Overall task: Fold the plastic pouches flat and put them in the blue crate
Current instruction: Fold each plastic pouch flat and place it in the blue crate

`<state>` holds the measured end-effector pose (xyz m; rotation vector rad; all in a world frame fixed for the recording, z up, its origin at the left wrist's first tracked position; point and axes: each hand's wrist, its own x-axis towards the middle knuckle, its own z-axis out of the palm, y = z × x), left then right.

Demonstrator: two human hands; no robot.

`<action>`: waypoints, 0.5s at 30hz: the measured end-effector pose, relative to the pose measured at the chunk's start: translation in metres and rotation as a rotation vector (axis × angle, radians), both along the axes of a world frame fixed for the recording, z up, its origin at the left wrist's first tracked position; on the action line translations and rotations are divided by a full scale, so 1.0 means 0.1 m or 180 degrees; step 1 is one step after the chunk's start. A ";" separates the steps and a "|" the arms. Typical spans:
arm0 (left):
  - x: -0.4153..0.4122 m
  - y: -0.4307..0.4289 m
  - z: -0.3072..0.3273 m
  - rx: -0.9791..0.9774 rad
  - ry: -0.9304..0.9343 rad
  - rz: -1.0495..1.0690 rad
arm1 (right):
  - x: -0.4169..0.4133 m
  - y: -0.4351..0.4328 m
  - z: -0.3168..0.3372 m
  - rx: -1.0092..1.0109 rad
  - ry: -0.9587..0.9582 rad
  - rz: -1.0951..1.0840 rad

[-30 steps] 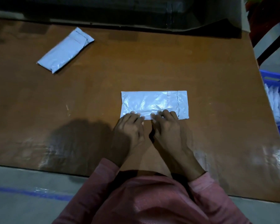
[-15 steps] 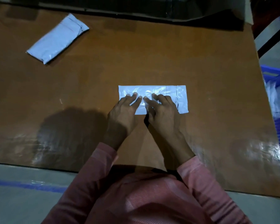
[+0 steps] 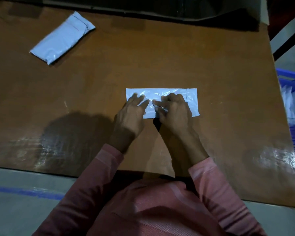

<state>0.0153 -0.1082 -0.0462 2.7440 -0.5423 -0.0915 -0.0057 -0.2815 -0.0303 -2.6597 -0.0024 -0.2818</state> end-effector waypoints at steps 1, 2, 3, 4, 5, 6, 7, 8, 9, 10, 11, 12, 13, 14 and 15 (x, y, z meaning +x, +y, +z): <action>0.04 0.00 0.02 0.0027 -0.0141 -0.0076 | 0.06 -0.04 0.02 0.0038 0.0003 0.0022; 0.09 0.01 0.01 0.0073 -0.0286 -0.0199 | 0.12 -0.08 0.04 0.0082 0.0012 0.0024; 0.12 0.01 -0.01 0.0102 -0.0351 -0.0324 | 0.17 -0.10 0.05 0.0126 0.0039 0.0029; 0.14 0.02 -0.04 0.0054 -0.0333 -0.0420 | 0.22 -0.11 0.04 0.0159 0.0083 0.0046; 0.14 0.02 -0.06 -0.0021 -0.0249 -0.0464 | 0.24 -0.10 0.01 0.0166 0.0132 0.0082; 0.13 0.01 -0.09 -0.0088 -0.0152 -0.0457 | 0.25 -0.08 -0.03 0.0145 0.0170 0.0133; 0.11 0.00 -0.10 -0.0101 -0.0094 -0.0429 | 0.24 -0.06 -0.08 0.0109 0.0184 0.0177; 0.10 0.00 -0.14 -0.0067 -0.0087 -0.0389 | 0.22 -0.03 -0.13 0.0086 0.0194 0.0183; 0.09 0.00 -0.18 -0.0007 -0.0118 -0.0340 | 0.18 -0.01 -0.18 0.0087 0.0195 0.0148; 0.08 0.01 -0.22 0.0028 -0.0178 -0.0266 | 0.14 0.01 -0.22 0.0104 0.0165 0.0091; 0.06 0.01 -0.24 0.0051 -0.0233 -0.0186 | 0.10 0.02 -0.26 0.0127 0.0103 0.0033; 0.06 0.01 -0.26 0.0060 -0.0281 -0.0131 | 0.07 0.02 -0.28 0.0139 0.0034 -0.0013; 0.05 0.01 -0.26 0.0070 -0.0299 -0.0101 | 0.06 0.01 -0.30 0.0133 -0.0006 -0.0024; 0.04 0.01 -0.25 0.0094 -0.0310 -0.0074 | 0.06 0.00 -0.31 0.0121 -0.0017 -0.0014; 0.03 0.01 -0.24 0.0126 -0.0332 -0.0062 | 0.07 0.00 -0.32 0.0114 -0.0011 -0.0010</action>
